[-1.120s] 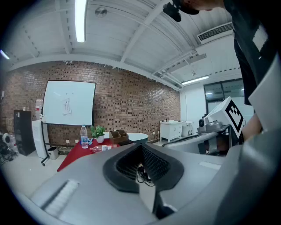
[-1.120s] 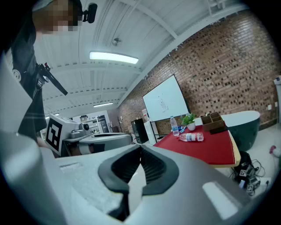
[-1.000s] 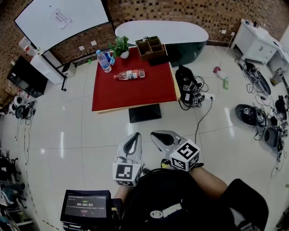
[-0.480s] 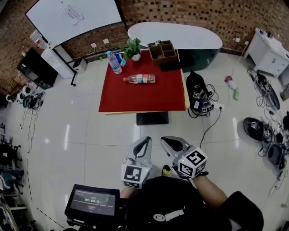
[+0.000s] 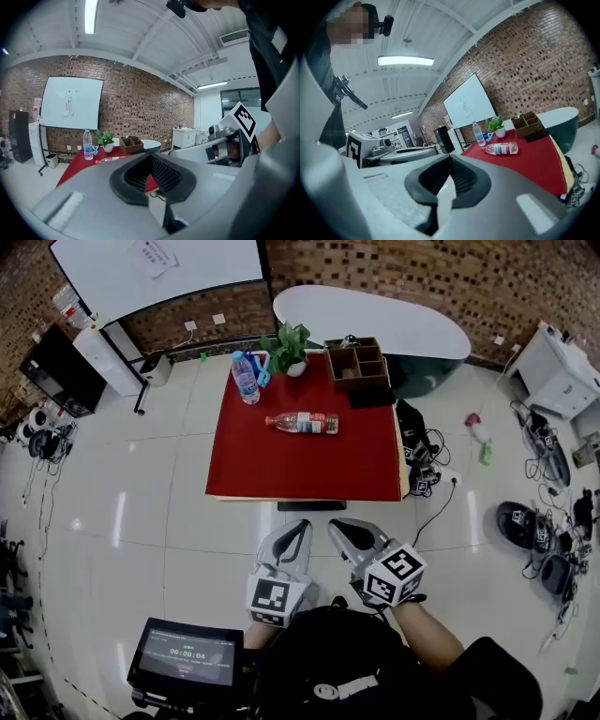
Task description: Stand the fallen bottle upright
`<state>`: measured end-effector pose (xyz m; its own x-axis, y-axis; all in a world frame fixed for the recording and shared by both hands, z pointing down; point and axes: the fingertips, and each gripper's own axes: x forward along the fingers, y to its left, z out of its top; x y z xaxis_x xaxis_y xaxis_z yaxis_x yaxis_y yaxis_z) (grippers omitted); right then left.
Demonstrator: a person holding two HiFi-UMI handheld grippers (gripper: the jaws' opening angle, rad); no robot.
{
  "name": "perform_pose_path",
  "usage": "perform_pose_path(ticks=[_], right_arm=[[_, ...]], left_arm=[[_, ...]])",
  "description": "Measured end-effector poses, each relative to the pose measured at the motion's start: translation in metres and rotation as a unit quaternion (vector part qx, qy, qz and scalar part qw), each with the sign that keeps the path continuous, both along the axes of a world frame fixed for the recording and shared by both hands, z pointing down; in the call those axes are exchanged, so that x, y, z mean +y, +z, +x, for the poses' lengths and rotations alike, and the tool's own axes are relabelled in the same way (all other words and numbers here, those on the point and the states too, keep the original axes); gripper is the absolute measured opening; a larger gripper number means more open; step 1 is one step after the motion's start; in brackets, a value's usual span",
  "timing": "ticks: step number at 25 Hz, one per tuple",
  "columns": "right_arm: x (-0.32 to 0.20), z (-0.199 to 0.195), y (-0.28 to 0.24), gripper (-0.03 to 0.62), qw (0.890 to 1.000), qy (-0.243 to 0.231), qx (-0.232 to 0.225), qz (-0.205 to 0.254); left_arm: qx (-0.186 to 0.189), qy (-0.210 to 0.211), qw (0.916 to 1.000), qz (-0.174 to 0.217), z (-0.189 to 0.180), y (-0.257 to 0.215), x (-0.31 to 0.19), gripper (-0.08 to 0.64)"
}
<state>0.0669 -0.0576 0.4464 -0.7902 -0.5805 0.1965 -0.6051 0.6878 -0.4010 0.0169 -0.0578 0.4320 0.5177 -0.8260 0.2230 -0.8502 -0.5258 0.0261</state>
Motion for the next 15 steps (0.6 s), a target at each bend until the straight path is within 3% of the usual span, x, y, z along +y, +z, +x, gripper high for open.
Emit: perform_pose_path(ticks=[15], right_arm=[[-0.111,-0.087,-0.002,0.005,0.997,0.013,0.075,0.024]], left_arm=[[0.037,0.013,0.9992,0.001,-0.090,-0.001,-0.100,0.003]])
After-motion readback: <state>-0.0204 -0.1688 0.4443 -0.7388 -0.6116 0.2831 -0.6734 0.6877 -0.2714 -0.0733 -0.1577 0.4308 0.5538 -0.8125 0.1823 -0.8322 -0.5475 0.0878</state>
